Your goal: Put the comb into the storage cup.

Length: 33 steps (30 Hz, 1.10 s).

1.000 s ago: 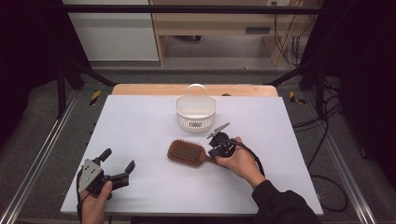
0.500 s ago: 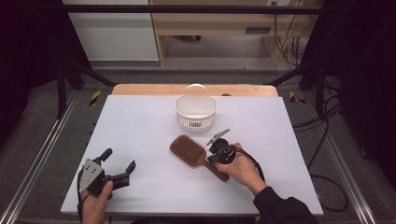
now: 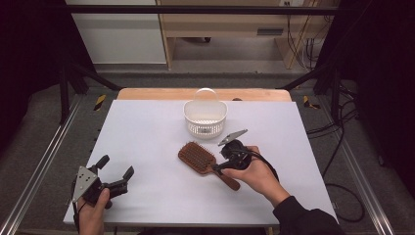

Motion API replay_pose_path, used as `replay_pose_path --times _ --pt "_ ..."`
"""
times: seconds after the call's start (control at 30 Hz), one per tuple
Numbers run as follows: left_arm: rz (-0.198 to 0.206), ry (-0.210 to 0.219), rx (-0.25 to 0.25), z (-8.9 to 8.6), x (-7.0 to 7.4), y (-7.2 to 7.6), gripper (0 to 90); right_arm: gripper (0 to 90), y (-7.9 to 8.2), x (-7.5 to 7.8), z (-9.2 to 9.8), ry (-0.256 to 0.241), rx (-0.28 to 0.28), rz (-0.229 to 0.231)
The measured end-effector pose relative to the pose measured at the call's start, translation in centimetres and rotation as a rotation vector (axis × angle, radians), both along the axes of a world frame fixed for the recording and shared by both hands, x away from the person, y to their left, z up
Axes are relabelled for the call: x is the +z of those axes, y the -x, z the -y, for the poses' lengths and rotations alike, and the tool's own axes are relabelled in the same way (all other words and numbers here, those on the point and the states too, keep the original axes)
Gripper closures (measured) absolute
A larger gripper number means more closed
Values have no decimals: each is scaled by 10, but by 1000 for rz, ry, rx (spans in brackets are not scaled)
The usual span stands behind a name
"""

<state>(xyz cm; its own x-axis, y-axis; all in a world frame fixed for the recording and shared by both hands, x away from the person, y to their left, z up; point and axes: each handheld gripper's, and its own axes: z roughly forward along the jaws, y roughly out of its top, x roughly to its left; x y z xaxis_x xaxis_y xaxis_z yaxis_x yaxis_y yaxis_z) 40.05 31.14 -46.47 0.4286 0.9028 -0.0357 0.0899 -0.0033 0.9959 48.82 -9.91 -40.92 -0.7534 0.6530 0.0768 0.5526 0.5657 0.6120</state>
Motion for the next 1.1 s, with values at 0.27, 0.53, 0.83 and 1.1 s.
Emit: replay_pose_path --times 0.27,0.53,0.83,1.1 --pt "-2 -5 4 0 0 1 16 117 -6 -2 -9 58 -15 2" --pt "-8 -26 12 2 -1 1 16 116 -8 -16 -14 80 -9 -45" --pt "-13 -25 6 4 -1 -1 16 195 -4 -28 -22 105 13 -85" --pt "-10 -23 4 4 -1 1 16 355 -4 -34 -25 154 15 -105"
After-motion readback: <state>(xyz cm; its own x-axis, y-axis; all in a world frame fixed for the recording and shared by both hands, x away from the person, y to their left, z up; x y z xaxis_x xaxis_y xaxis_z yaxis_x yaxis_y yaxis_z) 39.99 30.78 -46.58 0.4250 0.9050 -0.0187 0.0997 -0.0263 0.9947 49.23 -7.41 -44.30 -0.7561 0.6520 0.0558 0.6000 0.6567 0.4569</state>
